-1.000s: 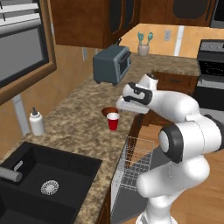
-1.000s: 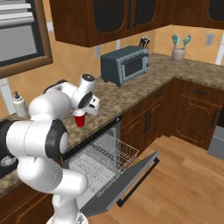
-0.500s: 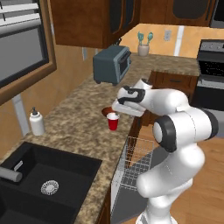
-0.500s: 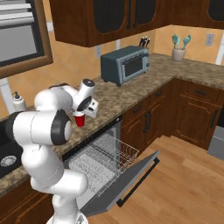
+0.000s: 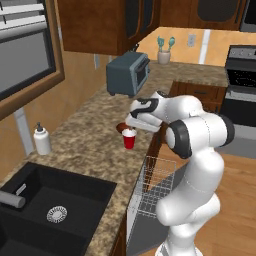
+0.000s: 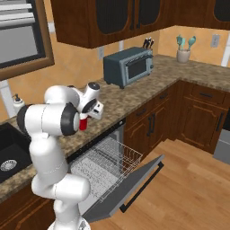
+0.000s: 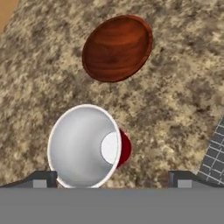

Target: Pick up the cup and bowl from the counter, place them in the dishwasher, and close the dishwasher door.

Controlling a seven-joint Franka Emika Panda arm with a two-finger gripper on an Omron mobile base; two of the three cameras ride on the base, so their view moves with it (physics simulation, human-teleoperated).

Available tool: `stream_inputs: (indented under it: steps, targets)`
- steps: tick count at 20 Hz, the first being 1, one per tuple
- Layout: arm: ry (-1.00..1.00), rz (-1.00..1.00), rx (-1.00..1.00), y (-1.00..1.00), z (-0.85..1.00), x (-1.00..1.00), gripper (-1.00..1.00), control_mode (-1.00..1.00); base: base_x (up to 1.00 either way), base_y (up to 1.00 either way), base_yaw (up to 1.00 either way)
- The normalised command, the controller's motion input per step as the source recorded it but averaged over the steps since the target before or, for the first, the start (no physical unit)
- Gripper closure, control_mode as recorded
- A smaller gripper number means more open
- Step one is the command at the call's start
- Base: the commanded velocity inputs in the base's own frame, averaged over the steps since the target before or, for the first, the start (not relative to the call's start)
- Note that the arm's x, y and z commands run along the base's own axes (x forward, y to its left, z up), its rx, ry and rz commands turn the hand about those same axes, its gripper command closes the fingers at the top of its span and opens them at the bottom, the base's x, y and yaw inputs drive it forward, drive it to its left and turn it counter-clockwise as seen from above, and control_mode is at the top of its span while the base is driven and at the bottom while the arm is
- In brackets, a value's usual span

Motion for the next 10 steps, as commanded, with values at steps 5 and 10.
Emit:
stream_inputs:
  steps: [5, 10]
  targets:
    - [0.00, -0.01, 0.00, 0.01, -0.29, 0.20, -1.00, -1.00, 0.00, 0.00, 0.00]
    - [0.00, 0.00, 0.00, 0.05, -0.36, 0.13, -1.00, -1.00, 0.00, 0.00, 0.00]
